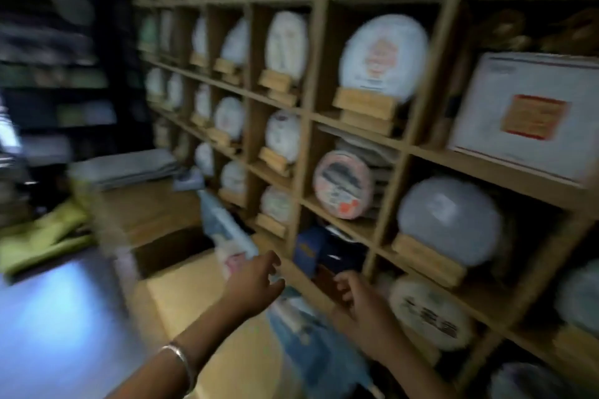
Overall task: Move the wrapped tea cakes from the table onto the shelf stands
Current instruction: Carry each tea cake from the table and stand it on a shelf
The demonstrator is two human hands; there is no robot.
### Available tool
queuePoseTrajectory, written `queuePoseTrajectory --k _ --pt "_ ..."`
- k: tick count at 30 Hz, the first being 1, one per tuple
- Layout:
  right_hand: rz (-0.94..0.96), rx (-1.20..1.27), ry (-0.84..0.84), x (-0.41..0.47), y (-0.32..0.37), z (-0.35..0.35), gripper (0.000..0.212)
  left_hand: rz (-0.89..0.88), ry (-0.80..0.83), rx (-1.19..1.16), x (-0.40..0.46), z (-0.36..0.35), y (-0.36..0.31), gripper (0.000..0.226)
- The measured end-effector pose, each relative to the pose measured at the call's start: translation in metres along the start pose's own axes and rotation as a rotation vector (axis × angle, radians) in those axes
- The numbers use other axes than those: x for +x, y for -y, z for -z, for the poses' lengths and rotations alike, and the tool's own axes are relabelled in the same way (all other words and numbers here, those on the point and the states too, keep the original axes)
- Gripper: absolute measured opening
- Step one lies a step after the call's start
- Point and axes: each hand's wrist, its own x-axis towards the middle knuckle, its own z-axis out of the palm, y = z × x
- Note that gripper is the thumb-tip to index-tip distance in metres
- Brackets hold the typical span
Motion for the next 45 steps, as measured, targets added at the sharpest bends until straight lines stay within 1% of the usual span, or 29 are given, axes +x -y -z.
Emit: queuePoseTrajectory --k 3,5,7,10,13,17,20,23,28,32,36,39,42,45 --pt "0.149 -0.052 0.076 0.050 0.067 -0.053 0.029 0.223 -0.100 0.073 -0.044 0.066 0.096 0.034" --pt "0.257 -0.027 0.155 0.077 0.124 -0.097 0.028 0.383 -0.161 0.114 -0.084 0.113 0.154 0.033" --pt "0.345 -0.056 0.217 0.099 0.188 -0.144 0.033 0.548 -0.217 0.137 -0.131 0.156 0.209 0.034" --pt "0.546 -0.058 0.331 0.117 0.285 -0.215 0.039 0.758 -0.303 0.155 -0.207 0.211 0.275 0.038" --pt "0.757 -0.101 0.456 0.116 0.370 -0.277 0.040 0.932 -0.412 0.179 -0.282 0.248 0.312 0.036" --pt "1.000 -0.089 0.599 0.087 0.465 -0.351 0.040 1.138 -0.570 0.167 -0.379 0.275 0.325 0.024" --pt "1.156 -0.058 0.704 0.050 0.523 -0.398 0.038 1.288 -0.708 0.148 -0.450 0.280 0.320 0.028" --pt "1.297 -0.042 0.815 0.007 0.564 -0.437 0.036 1.444 -0.783 0.128 -0.509 0.274 0.310 0.033" --pt "1.550 -0.096 0.999 -0.066 0.610 -0.494 0.043 1.709 -0.921 0.134 -0.588 0.258 0.286 0.032" --pt "1.705 -0.104 1.143 -0.110 0.639 -0.523 0.043 1.875 -1.125 0.083 -0.622 0.245 0.264 0.026" --pt "1.823 -0.080 1.271 -0.148 0.664 -0.546 0.044 2.035 -1.276 0.060 -0.647 0.232 0.248 0.027" --pt "1.880 -0.077 1.359 -0.179 0.675 -0.564 0.043 2.089 -1.396 0.021 -0.664 0.222 0.241 0.032" --pt "1.890 -0.083 1.451 -0.211 0.685 -0.580 0.042 2.125 -1.460 -0.018 -0.684 0.216 0.238 0.039" --pt "1.856 -0.100 1.543 -0.243 0.697 -0.604 0.041 2.168 -1.516 -0.067 -0.712 0.211 0.247 0.046"
